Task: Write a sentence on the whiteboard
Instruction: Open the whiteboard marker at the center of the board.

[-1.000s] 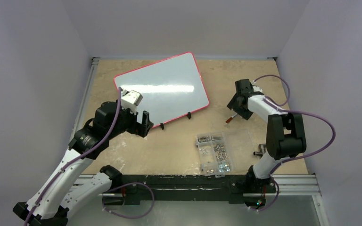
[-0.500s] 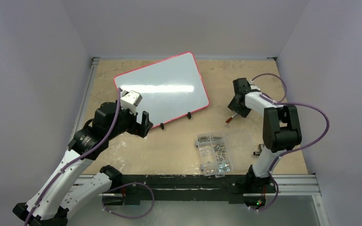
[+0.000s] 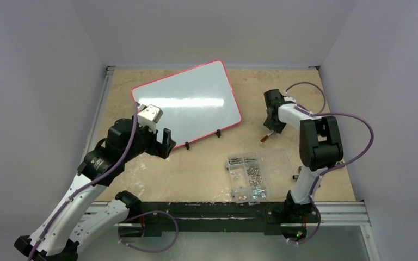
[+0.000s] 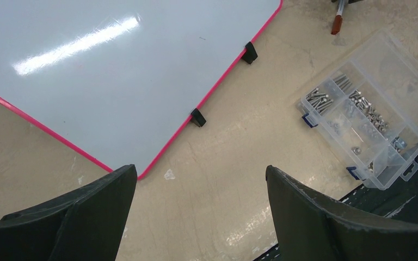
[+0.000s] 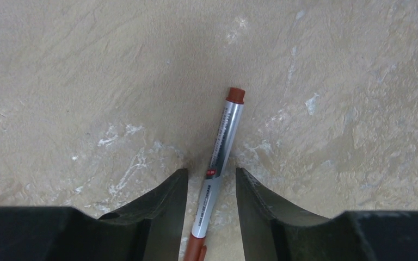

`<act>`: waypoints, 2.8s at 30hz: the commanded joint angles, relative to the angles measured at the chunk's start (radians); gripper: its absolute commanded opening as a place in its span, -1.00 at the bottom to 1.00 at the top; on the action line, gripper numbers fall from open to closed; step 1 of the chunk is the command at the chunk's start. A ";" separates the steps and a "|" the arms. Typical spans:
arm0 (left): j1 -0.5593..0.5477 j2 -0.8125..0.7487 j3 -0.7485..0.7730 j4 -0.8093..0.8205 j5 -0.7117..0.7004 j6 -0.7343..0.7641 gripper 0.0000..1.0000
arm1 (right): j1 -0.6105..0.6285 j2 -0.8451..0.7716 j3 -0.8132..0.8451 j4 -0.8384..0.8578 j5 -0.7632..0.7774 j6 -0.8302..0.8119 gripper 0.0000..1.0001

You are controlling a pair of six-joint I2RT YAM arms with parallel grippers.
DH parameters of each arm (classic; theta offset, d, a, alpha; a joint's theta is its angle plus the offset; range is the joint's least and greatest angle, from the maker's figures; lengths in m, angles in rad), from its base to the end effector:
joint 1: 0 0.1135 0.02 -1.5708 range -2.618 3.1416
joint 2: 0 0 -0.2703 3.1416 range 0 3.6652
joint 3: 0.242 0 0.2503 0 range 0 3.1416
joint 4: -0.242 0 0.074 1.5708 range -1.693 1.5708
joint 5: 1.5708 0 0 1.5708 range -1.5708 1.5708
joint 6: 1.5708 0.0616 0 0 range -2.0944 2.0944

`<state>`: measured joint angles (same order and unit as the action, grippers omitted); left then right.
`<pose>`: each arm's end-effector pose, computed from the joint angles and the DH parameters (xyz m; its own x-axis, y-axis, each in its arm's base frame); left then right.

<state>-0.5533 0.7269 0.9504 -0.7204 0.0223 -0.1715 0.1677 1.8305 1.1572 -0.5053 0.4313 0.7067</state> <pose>0.1362 -0.0857 0.3408 -0.4921 0.1034 -0.8644 0.4649 0.8707 -0.1605 0.3656 0.0358 0.1500 -0.6891 0.4816 -0.5415 0.5961 0.8016 -0.0456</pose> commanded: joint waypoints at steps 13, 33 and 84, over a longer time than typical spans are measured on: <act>-0.007 -0.025 -0.019 0.036 -0.019 0.023 0.77 | 0.023 0.003 -0.003 0.005 0.033 -0.017 -1.00; -0.008 0.061 0.000 0.128 0.200 -0.048 0.77 | 0.022 -0.556 -0.172 0.240 -0.414 -0.019 -1.00; -0.367 0.653 0.189 1.287 0.174 -0.443 0.36 | 0.084 -1.012 -0.601 1.293 -0.634 0.629 -1.00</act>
<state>-0.9165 1.4250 1.0836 0.5030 0.2005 -0.6178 0.2367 0.8223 0.5484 0.7761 -0.1780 1.3422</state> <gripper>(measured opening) 0.642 0.035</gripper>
